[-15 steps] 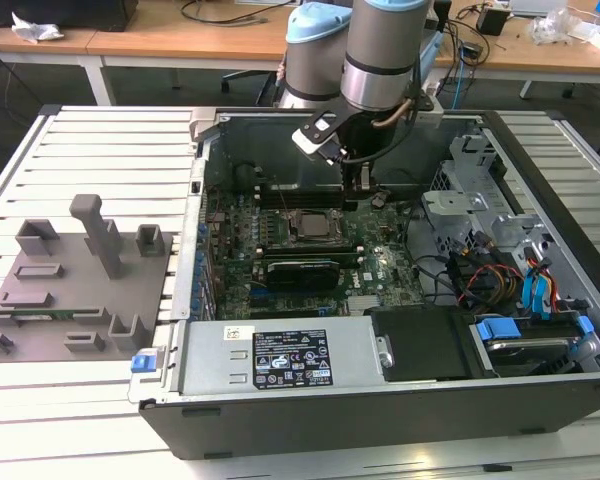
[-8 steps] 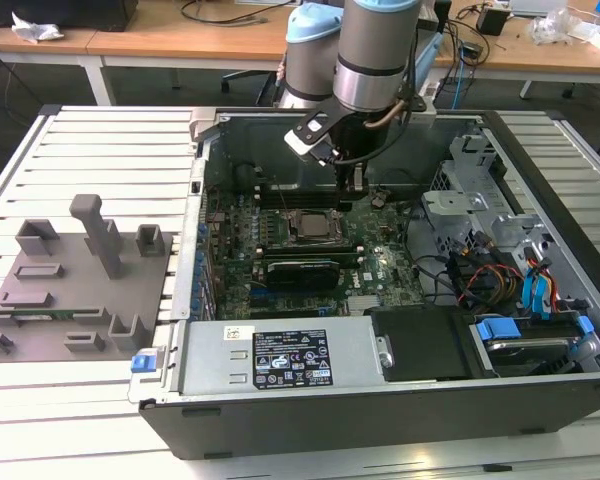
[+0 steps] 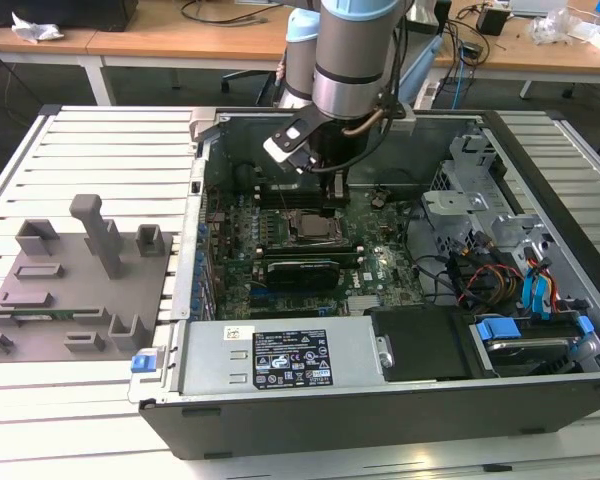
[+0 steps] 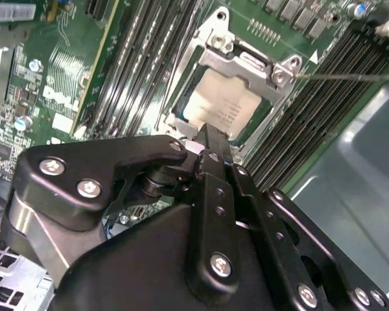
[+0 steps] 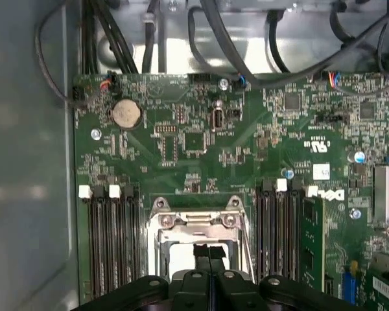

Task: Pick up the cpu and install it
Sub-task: 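Close the cpu cover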

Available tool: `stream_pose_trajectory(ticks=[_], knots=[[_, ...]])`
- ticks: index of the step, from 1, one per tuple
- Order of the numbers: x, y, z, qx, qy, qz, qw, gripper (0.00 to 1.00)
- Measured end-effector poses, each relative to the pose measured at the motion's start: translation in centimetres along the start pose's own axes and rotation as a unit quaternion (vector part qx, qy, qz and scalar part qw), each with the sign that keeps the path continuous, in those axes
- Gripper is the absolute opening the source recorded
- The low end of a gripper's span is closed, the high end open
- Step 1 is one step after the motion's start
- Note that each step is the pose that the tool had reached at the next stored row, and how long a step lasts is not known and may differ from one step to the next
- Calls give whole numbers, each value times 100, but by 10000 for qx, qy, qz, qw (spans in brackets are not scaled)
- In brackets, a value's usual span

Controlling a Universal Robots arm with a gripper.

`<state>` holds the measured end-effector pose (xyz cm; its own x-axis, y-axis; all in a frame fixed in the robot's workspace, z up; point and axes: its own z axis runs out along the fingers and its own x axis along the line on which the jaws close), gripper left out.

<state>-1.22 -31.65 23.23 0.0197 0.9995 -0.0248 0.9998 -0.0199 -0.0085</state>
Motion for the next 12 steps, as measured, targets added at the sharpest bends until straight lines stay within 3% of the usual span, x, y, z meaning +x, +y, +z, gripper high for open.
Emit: stream_pose_trajectory(ticks=[3, 5, 7, 12], knots=[[0, -4, 0, 0, 0, -4, 10000, 11], [-1, -5, 0, -8, -3, -306, 9995, 11], [-1, -5, 0, -14, -6, -589, 9983, 11], [-1, -5, 1, -28, -10, -1124, 9937, 11]])
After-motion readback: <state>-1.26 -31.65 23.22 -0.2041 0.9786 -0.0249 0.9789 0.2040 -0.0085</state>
